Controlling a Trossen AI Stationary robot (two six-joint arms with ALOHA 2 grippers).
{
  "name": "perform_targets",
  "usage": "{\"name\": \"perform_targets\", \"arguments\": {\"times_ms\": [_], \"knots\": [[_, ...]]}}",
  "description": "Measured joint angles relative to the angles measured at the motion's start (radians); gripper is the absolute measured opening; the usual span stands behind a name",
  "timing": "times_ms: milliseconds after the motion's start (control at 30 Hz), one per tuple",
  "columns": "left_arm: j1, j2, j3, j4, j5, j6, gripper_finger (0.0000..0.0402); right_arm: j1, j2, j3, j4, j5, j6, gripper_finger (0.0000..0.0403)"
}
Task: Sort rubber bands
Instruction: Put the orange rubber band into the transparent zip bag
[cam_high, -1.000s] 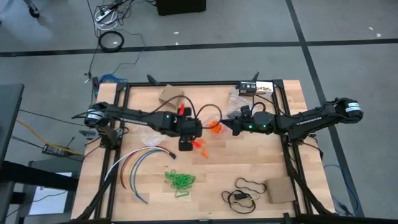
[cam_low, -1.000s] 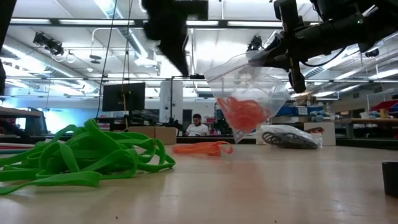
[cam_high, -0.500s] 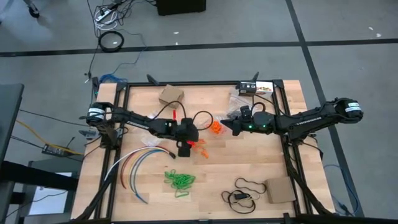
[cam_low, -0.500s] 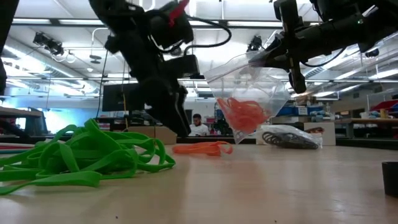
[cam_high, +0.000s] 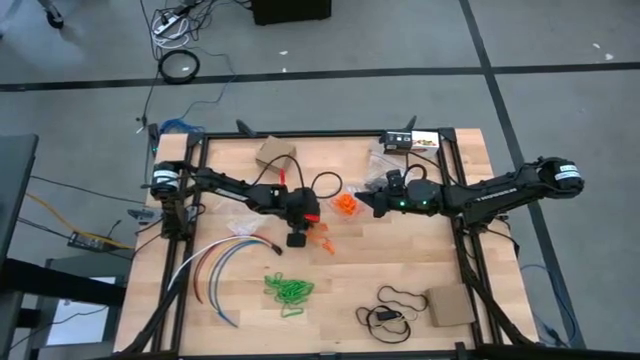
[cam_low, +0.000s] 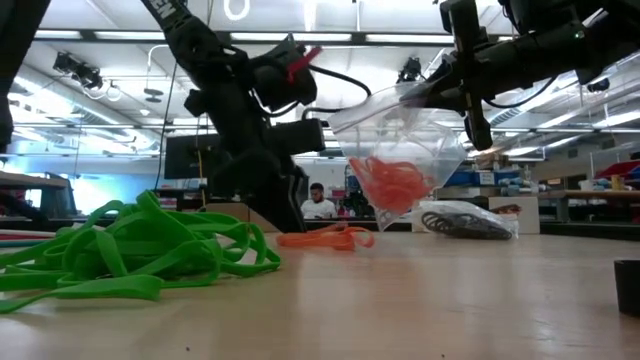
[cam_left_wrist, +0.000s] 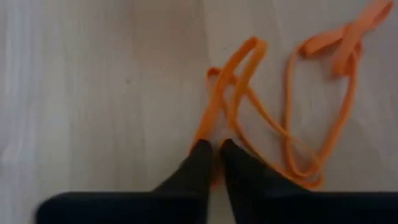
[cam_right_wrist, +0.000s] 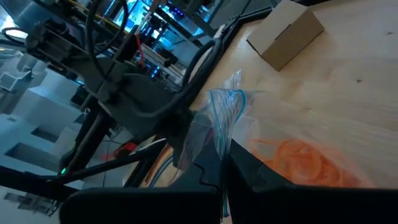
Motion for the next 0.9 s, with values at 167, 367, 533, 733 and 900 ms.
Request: {"name": "perform_targets", "arguments": {"times_ms": [167,367,533,733,900], "knots": [[0.019,-0.007,0.031,-0.056,-0.003,-0.031,0.0005,0.0,0.0,0.0,0.002,0.0,0.001,0.0004],[0.003,-0.043,0.164,-0.256,-0.014,-0.03,0.0002,0.0,0.0,0.0,-0.001,0.001,0.0,0.0004],[-0.06,-0.092,0.286,-0.383,0.019,-0.028,0.0002,0.0,0.0,0.0,-0.002,0.001,0.0,0.0004],[-0.148,-0.141,0.442,-0.459,0.033,0.001,0.0001,-0.005,0.0,0.0,-0.004,0.003,-0.004,0.0004],[-0.169,-0.143,0.557,-0.452,-0.008,0.026,0.0001,-0.005,0.0,0.0,-0.003,0.002,-0.007,0.0004]]}}
